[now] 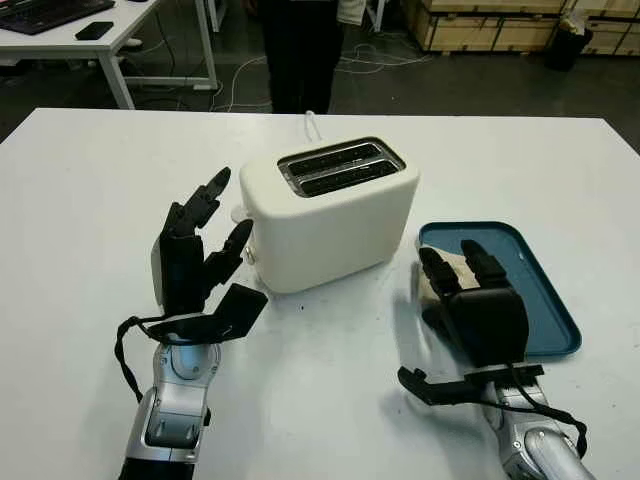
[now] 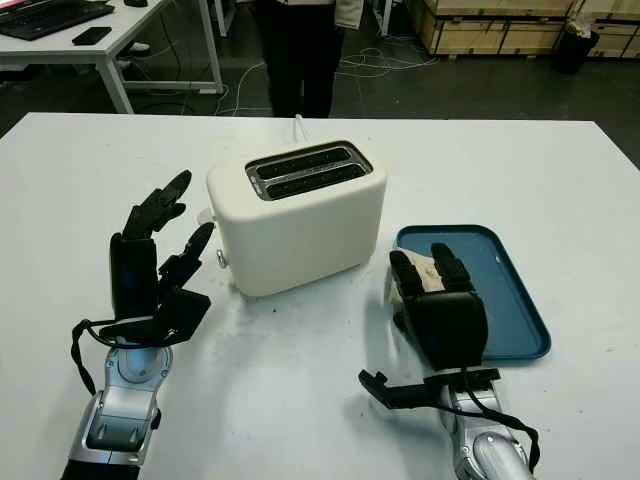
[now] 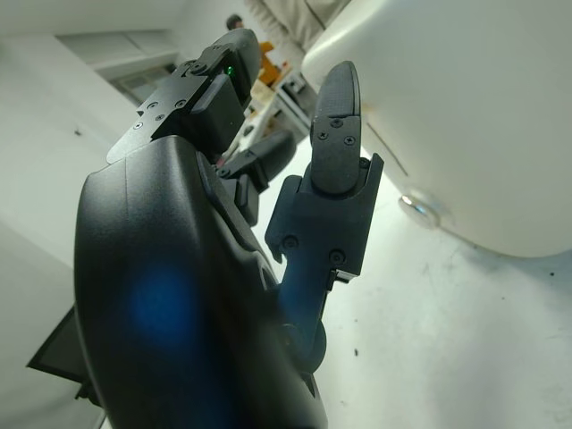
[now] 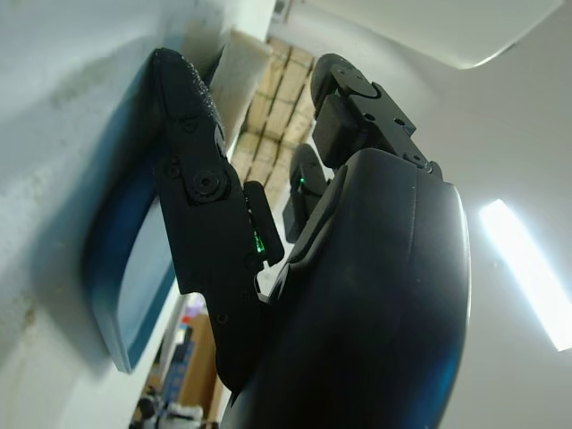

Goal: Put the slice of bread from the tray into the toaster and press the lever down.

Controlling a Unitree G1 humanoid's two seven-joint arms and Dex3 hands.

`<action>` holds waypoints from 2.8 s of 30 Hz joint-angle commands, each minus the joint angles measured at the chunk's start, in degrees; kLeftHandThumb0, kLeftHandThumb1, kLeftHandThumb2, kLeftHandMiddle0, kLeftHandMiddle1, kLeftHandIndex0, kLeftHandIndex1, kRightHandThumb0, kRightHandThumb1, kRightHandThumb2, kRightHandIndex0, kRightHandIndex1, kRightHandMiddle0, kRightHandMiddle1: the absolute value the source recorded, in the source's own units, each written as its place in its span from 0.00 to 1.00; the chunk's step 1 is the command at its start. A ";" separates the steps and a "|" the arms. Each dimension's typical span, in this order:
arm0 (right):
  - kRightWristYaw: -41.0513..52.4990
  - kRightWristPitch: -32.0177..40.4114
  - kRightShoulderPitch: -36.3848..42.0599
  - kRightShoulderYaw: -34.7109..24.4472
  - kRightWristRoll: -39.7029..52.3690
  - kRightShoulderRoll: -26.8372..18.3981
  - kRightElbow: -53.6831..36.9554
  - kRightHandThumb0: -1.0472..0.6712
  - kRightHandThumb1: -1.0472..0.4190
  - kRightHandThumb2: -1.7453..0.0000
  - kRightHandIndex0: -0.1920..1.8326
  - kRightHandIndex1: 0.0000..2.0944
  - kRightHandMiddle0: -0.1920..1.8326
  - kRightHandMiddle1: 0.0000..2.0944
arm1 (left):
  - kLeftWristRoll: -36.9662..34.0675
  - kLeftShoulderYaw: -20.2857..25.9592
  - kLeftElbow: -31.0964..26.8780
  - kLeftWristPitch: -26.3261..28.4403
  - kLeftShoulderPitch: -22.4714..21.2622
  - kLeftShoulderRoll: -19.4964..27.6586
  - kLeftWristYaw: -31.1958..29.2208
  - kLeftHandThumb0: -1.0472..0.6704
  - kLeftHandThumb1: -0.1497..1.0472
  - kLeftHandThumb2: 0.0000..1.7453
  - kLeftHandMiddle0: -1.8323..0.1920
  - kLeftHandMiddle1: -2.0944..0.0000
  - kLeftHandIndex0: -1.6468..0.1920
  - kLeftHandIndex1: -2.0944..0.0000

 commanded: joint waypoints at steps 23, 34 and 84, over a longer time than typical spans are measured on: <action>3.98 -0.64 0.68 -0.26 0.40 -1.39 -1.98 0.36 0.09 0.91 0.50 0.55 0.69 0.02 | 1.08 -0.23 -1.32 0.36 0.31 -0.04 0.21 0.35 0.89 0.12 0.77 0.52 0.58 0.97; -8.85 -6.95 -0.56 -1.55 3.15 -3.53 0.46 0.37 0.09 0.92 0.54 0.57 0.73 0.04 | 1.07 -0.33 -1.31 0.48 0.55 -0.06 -0.31 0.35 0.89 0.12 0.77 0.52 0.58 0.97; 50.75 -34.06 -57.13 -17.73 70.50 -22.85 30.70 0.46 0.09 0.96 0.59 0.64 0.53 0.58 | 1.82 -0.48 -0.65 -0.11 -0.05 0.22 1.10 0.35 0.89 0.12 0.77 0.53 0.58 0.98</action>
